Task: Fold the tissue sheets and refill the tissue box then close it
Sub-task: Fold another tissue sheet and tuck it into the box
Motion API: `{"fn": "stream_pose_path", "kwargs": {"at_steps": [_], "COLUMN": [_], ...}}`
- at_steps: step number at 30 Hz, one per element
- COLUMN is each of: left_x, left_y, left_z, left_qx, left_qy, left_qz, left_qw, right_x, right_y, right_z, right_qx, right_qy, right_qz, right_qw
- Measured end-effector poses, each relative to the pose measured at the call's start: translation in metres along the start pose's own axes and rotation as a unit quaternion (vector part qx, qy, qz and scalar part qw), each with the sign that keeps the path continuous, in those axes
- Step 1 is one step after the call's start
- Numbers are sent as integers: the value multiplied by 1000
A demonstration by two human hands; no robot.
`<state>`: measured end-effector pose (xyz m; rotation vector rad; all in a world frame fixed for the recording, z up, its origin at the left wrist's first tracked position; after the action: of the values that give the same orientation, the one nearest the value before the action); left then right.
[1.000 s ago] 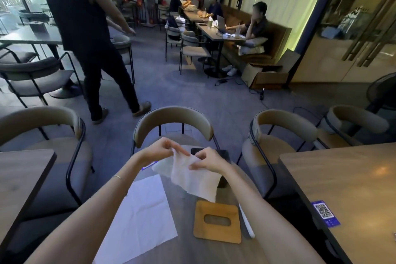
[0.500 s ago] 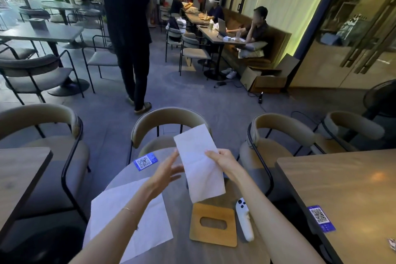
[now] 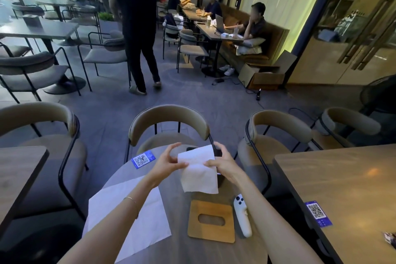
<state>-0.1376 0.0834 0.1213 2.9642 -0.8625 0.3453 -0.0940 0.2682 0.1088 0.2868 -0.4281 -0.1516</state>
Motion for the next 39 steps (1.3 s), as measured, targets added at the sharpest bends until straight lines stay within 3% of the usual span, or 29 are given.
{"fn": "stream_pose_path", "kwargs": {"at_steps": [6, 12, 14, 19, 21, 24, 28, 33, 35, 39], "left_x": [-8, -18, -19, -28, -35, -49, -75, -116, -130, -142], "left_y": [6, 13, 15, 0, -4, -13, -31, -51, -57, -67], "left_z": [-6, -11, -9, -1, 3, 6, 13, 37, 55, 81], "left_qx": [-104, -184, -125, -15, 18, 21, -57, -227, -319, -493], "left_qy": [-60, -67, -34, 34, 39, 30, 19, 57, 84, 140], "left_qz": [-26, -73, -85, -14, -47, -88, -93, -73, -48, -4], "left_qw": [992, 978, 988, 999, 998, 995, 994, 969, 943, 859], "right_x": [3, 5, 4, -8, -15, -24, -49, -89, -100, -109], "right_y": [-1, -1, 5, 12, 15, 19, 38, 38, 28, 10], "right_z": [11, 13, 14, 10, 7, 1, -15, -38, -46, -60], "right_qx": [84, 137, 107, -28, -54, 1, 60, 239, 310, 349], "right_qy": [57, 75, 77, 27, 1, -41, -91, -155, -164, -181], "right_qz": [-21, -46, -64, -60, -49, -38, -126, -129, -116, -109], "right_qw": [995, 987, 989, 997, 997, 998, 986, 950, 929, 913]}}
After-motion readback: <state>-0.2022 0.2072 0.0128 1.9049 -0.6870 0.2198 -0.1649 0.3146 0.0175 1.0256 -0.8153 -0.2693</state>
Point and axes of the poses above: each hand's wrist, its own x-axis away from the middle knuckle, its own y-axis out of the back of the hand, z = x × y, the point moved 7 cm from there along -x, towards the middle knuckle, and after that the axes turned 10 degrees about x, right-handed, at the moved point
